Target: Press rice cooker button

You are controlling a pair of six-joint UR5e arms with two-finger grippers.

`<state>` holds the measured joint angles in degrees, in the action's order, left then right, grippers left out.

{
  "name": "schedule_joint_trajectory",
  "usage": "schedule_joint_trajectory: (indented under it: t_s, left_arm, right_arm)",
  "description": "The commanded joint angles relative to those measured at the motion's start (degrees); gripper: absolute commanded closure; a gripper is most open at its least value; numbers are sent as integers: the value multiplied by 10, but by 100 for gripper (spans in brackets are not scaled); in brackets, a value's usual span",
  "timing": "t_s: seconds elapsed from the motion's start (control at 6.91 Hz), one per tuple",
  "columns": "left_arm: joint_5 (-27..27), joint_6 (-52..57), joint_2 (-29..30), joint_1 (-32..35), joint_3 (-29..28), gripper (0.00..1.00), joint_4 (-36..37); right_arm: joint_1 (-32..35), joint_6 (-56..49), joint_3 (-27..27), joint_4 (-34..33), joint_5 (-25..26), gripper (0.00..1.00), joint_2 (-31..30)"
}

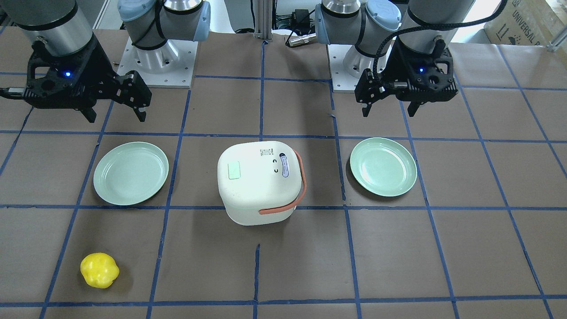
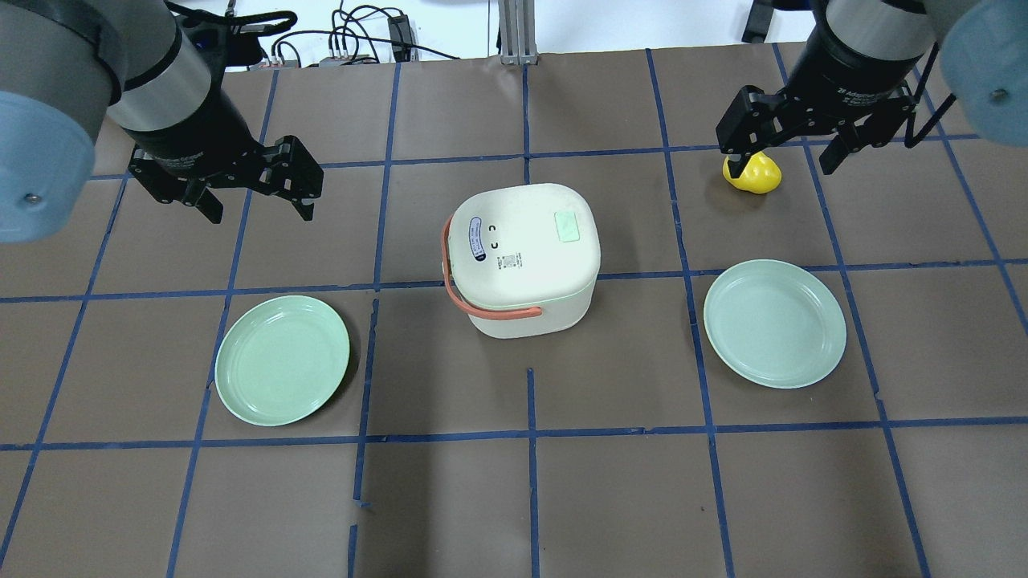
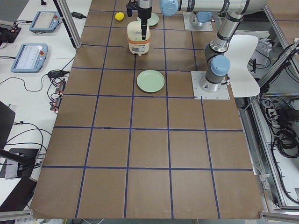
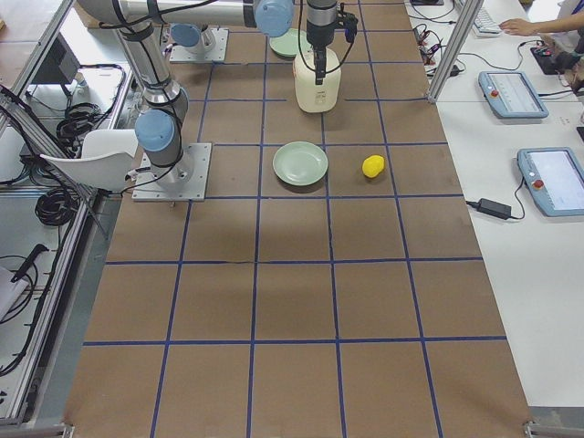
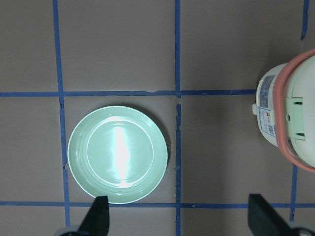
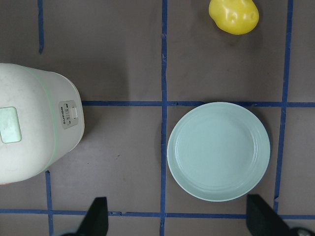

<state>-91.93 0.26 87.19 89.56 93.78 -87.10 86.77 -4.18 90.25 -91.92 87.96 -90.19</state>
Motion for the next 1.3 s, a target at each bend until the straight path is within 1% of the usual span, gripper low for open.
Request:
schedule_joint_trajectory:
  t_s: [0.0,0.43,1.16]
  left_arm:
    - [0,0,0,0,0,0,0]
    - [0,0,0,0,0,0,0]
    - [0,0,0,0,0,0,0]
  right_arm:
    - [-1,1,-1,0,1,0,-2]
    - [-2,6,0,-26,-2,0,4]
    - [-10,0,5,-28,-9,0,5]
